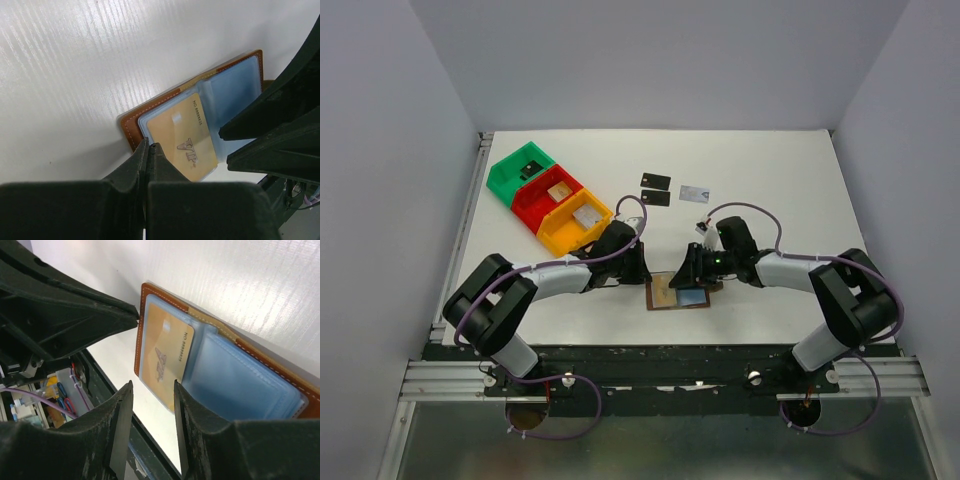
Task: Take the credit cards out of the card holder
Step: Remove the credit card from the card holder.
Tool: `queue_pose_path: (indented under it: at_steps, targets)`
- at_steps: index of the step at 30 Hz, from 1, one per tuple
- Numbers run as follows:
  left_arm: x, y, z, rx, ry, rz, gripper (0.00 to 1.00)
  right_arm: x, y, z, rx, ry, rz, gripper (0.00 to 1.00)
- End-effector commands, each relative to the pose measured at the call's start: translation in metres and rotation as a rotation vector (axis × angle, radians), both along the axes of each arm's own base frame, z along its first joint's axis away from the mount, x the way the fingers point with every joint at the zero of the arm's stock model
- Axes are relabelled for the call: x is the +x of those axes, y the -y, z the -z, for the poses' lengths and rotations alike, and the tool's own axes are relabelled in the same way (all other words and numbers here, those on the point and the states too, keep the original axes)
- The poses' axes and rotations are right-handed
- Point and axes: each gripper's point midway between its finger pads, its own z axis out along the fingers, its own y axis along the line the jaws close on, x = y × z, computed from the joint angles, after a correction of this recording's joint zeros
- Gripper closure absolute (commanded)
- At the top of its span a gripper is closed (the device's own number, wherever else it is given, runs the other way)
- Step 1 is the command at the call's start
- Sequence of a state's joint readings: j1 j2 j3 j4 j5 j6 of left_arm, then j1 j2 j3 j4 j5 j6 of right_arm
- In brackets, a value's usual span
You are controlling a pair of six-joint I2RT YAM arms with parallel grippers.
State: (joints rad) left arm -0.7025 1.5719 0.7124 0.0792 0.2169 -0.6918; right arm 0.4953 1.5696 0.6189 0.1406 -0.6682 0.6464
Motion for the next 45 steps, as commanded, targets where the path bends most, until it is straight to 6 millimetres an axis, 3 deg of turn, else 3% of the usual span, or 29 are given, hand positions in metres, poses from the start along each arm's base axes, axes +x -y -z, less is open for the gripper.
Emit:
queue_pose_path:
  at_steps: [1, 37, 45]
  targets:
    - [0.002, -0.003, 0.002, 0.022, 0.015, -0.01, 0.99, 0.004, -0.005, 0.004, 0.008, -0.005, -0.018, 0.54]
    - [-0.007, -0.008, 0.025, 0.051, -0.034, -0.012, 1.0, -0.006, -0.002, 0.033, -0.015, -0.063, -0.035, 0.56]
    - [-0.009, -0.008, 0.028, 0.058, -0.041, -0.01, 1.0, -0.005, -0.01, 0.017, 0.072, -0.022, -0.05, 0.59]
